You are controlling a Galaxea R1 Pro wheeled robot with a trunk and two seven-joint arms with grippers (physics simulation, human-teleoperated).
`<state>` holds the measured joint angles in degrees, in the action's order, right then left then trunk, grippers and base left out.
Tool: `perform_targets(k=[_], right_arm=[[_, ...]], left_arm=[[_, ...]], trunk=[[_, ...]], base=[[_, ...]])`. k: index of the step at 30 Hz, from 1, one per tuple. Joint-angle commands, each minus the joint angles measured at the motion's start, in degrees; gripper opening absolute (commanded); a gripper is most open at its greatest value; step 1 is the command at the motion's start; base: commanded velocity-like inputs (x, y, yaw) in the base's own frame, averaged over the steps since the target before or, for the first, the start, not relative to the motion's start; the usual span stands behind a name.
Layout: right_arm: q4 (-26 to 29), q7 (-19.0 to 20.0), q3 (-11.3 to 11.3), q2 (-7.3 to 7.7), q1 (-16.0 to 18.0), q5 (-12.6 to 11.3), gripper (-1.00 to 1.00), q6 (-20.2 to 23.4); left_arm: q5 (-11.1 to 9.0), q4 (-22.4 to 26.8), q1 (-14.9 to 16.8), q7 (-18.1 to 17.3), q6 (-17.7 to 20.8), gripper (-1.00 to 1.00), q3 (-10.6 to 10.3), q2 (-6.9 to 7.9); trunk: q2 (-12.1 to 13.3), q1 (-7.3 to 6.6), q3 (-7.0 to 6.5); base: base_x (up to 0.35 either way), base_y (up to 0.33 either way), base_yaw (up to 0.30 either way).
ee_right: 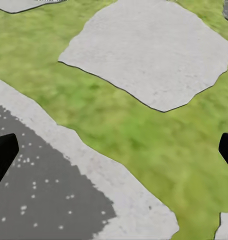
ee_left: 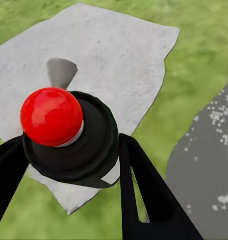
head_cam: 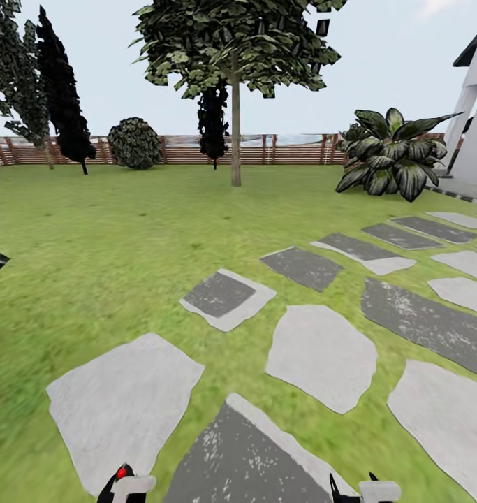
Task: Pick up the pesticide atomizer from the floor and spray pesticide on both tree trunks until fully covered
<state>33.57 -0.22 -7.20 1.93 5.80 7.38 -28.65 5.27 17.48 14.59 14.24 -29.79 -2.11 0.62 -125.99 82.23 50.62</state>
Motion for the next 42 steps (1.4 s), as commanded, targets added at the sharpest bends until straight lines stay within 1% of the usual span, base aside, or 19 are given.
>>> perform_targets(k=[1,42], right_arm=[[0.0,-0.02,0.0,0.0,0.0,0.0,1.0,0.0],[-0.09,0.05,0.08,-0.17,0.0,0.05,1.0,0.0]], left_arm=[[0.01,0.01,0.0,0.0,0.0,-1.0,0.0,0.0],[0.06,0.01,0.0,0.0,0.03,-1.0,0.0,0.0]], trunk=[[0.0,0.0,0.0],[0.0,0.0,0.0]], base=[[0.339,0.0,0.0],[0.339,0.0,0.0]])
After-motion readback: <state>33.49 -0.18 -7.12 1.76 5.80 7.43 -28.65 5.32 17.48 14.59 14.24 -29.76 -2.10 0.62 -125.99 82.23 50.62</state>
